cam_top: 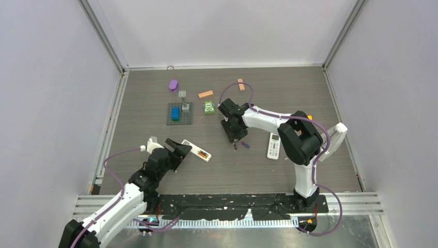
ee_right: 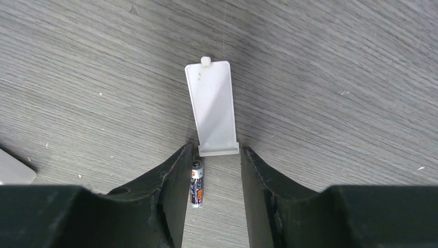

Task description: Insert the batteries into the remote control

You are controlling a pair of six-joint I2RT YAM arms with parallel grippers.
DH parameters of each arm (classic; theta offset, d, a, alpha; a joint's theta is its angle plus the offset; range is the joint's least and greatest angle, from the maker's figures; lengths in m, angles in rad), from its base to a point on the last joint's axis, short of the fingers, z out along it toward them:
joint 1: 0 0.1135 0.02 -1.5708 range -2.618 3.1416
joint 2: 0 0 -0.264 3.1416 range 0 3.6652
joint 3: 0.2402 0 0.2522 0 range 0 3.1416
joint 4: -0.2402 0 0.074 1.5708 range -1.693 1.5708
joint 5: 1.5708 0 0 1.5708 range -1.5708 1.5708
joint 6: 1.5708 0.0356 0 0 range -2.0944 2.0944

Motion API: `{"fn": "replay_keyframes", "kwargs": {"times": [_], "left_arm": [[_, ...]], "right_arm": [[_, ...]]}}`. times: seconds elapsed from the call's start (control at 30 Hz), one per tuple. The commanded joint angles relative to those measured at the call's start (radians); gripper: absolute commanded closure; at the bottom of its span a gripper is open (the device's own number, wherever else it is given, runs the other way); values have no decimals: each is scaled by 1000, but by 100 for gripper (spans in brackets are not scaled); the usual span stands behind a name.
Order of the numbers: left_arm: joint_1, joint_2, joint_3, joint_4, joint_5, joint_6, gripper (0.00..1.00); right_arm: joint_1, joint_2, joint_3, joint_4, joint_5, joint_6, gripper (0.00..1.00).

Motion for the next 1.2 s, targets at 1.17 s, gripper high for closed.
{"fn": "replay_keyframes", "kwargs": {"times": [1.17], "left_arm": [[-3,363,353,182,321,338,24]], "right_arm": [[89,-386,-253,327,-309,-105,82]]}}
